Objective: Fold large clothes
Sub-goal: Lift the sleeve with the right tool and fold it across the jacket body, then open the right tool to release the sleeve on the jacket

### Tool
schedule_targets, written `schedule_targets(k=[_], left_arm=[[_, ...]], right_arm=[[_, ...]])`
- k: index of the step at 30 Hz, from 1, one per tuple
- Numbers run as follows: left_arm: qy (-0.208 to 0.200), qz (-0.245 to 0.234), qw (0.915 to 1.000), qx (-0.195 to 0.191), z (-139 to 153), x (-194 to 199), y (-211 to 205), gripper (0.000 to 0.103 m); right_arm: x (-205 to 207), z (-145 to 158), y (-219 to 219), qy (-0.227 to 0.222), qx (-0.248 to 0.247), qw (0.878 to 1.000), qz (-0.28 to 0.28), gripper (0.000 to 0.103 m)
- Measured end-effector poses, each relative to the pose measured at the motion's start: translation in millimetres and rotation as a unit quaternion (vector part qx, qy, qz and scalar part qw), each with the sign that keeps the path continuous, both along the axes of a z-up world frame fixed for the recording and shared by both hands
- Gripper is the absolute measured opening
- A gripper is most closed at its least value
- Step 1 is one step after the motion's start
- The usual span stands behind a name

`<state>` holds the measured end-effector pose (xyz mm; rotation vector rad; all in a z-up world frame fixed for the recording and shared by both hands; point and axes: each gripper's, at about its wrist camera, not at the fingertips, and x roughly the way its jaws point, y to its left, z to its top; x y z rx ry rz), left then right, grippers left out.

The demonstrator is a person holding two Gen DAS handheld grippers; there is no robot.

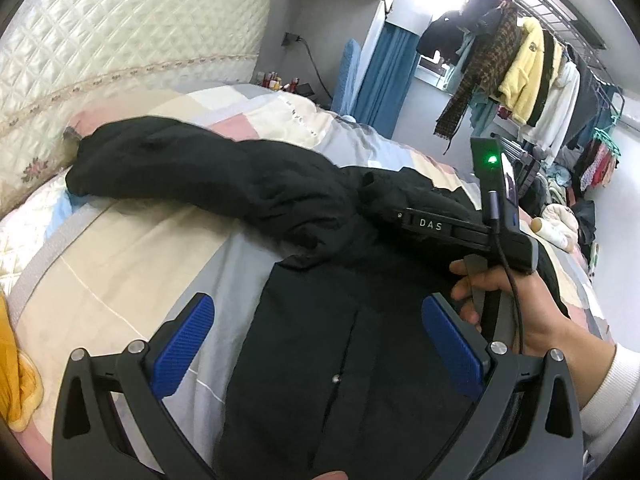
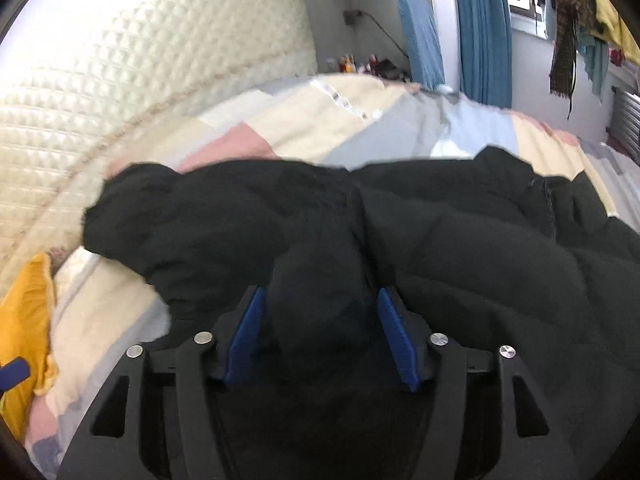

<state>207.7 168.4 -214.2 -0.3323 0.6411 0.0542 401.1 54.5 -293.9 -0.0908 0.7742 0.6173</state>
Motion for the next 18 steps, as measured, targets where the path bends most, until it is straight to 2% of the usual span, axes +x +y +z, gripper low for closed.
schedule_targets(k=[5, 8, 10, 13, 15, 18], left_arm=[[-0.018, -0.004, 0.9997, 0.016, 23, -7, -15, 0.103], [-0.024, 0.000, 0.9994, 0.025, 37, -11, -23, 0.103], [-0.025, -0.012, 0.9995, 0.014, 49, -15, -28, 0.103], [-0.043, -0.011, 0.9982, 0.041, 68, -24, -42, 0.103], [-0.059, -0.009, 0.9970, 0.049, 74, -29, -48, 0.103], [-0.058, -0.017, 0.9968, 0.053, 76, -33, -58, 0.103]], right_arm=[[-23, 36, -20, -0.024, 0.014, 1.000, -0.010, 0.058], [-39, 60, -39, -0.047, 0.018, 0.998, -0.023, 0.065], [-49, 79, -55, -0.056, 0.025, 0.997, -0.038, 0.067], [-62, 105, -78, -0.072, 0.033, 0.995, -0.055, 0.067], [-75, 121, -94, -0.085, 0.031, 0.993, -0.071, 0.067], [-99, 135, -119, -0.098, 0.020, 0.991, -0.089, 0.067]])
